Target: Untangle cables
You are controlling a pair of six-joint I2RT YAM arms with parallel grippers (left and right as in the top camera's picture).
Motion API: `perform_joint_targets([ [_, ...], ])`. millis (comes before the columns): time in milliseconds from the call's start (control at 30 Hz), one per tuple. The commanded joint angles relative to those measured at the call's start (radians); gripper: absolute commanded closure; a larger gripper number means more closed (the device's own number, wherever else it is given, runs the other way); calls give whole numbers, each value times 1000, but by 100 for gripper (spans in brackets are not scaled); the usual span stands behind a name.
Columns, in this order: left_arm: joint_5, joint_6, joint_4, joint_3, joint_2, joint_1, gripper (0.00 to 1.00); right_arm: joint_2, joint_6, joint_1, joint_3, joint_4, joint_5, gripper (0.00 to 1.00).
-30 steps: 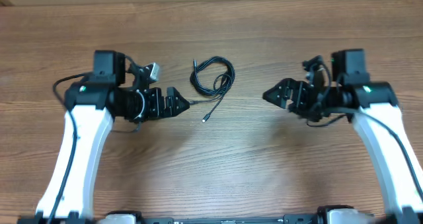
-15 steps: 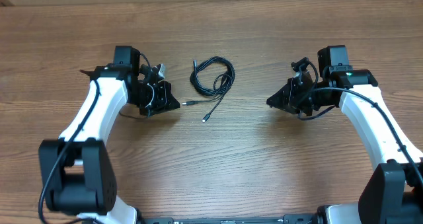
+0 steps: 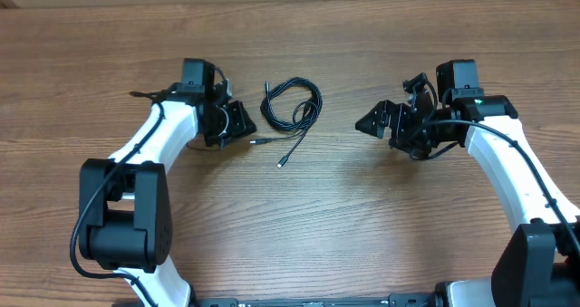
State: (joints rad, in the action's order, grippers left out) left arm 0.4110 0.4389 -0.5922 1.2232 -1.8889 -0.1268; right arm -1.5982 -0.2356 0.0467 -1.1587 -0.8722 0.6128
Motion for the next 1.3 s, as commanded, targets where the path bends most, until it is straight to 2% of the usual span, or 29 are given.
perform_joint_targets([
  [0, -108, 106, 34, 20, -8, -51, 52, -1, 0, 5, -21, 34, -44, 0],
  [200, -346, 246, 76, 19, -8, -134, 68, -1, 0, 5, -21, 85, -45, 0],
  [400, -463, 249, 192, 19, -8, -209, 74, -1, 0, 5, -21, 85, -45, 0],
  [467, -496, 249, 224, 19, -8, -222, 74, -1, 0, 5, -21, 85, -45, 0],
  [533, -522, 249, 243, 19, -8, -231, 69, -1, 0, 5, -21, 85, -45, 0],
  [700, -530, 249, 281, 19, -35, -243, 63, -1, 0, 5, -21, 85, -45, 0],
  [900, -522, 250, 307, 19, -103, -244, 63, -1, 0, 5, -21, 85, -45, 0],
  [1067, -514, 249, 332, 19, -140, -244, 58, -1, 0, 5, -21, 86, -45, 0],
  [1133, -514, 249, 331, 19, -140, -244, 59, -1, 0, 5, -21, 85, -45, 0],
  [1267, -515, 248, 303, 19, -140, -244, 72, -1, 0, 5, -21, 85, -45, 0],
])
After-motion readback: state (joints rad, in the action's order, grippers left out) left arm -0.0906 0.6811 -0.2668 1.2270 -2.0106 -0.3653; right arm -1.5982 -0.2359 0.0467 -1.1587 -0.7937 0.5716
